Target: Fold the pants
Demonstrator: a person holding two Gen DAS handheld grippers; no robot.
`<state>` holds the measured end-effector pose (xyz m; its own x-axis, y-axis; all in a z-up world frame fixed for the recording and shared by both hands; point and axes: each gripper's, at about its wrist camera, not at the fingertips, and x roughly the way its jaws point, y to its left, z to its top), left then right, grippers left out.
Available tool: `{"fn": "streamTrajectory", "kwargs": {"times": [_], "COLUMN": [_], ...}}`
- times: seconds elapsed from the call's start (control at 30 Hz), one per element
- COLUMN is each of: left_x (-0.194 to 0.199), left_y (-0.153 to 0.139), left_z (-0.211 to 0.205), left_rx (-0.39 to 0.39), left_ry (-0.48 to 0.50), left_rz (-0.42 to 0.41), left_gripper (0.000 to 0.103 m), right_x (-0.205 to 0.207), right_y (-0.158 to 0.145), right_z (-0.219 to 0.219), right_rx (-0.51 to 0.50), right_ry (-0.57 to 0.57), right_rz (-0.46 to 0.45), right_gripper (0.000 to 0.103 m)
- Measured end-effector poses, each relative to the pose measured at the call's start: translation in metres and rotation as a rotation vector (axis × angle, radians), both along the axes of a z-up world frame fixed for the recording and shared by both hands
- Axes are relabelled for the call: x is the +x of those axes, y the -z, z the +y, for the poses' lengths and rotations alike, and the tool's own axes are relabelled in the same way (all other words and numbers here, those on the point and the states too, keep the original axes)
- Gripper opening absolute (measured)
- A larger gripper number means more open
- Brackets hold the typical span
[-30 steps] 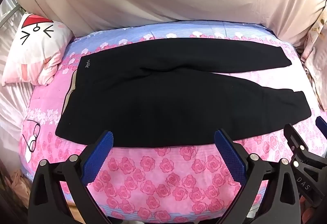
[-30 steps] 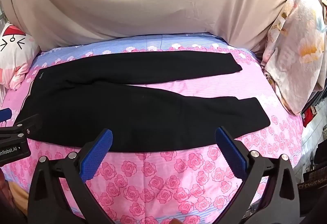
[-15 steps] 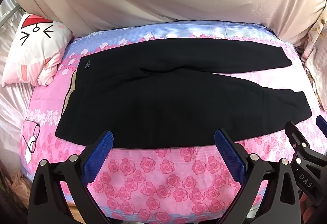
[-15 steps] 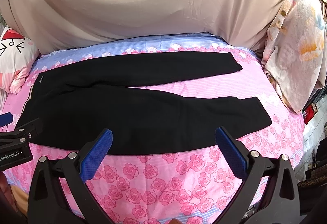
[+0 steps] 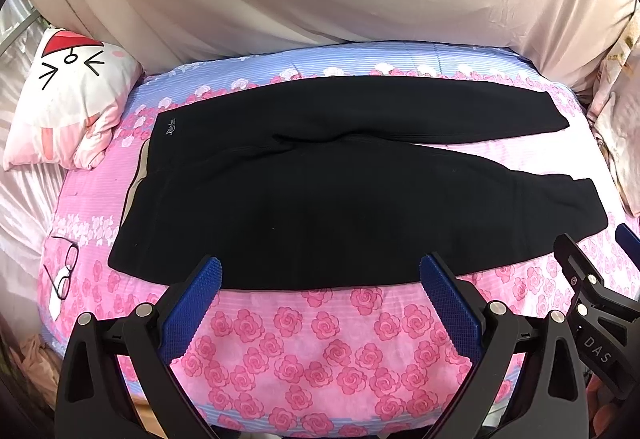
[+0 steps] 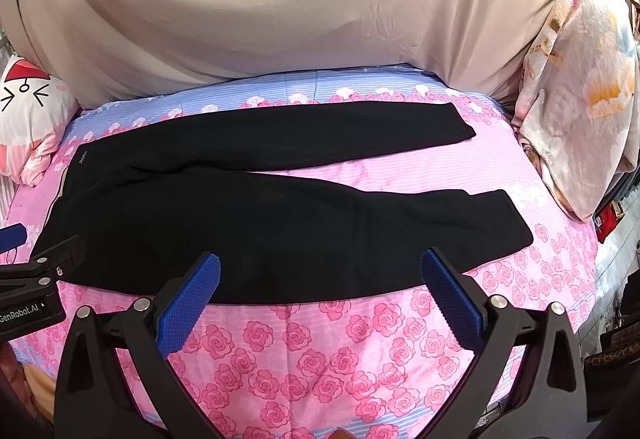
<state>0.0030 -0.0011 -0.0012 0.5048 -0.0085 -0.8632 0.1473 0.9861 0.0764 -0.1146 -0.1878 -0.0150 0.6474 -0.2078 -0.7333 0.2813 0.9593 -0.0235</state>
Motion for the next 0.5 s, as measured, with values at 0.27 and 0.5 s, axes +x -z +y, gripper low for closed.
{"fn": "streamTrajectory", "kwargs": {"times": [0.27, 0.5], "left_x": [-0.0018, -0.0025], "left_y": [-0.0010, -0.0021], "left_z": [-0.0004, -0.0010], "left_rx": [0.000, 0.001], "left_ry": [0.002, 0.004], "left_rz": [-0.003, -0.006], "left_gripper": [0.098, 0.098], "right_x": [0.0004, 0.0000], "right_y": [-0.0012, -0.0021], "right_z": [0.0004, 0.0013], "right_rx": [0.003, 0.006], "right_ry": [-0.002, -0.001], "right_rz": [0.001, 0.000], "right_gripper": [0.098, 0.098]}}
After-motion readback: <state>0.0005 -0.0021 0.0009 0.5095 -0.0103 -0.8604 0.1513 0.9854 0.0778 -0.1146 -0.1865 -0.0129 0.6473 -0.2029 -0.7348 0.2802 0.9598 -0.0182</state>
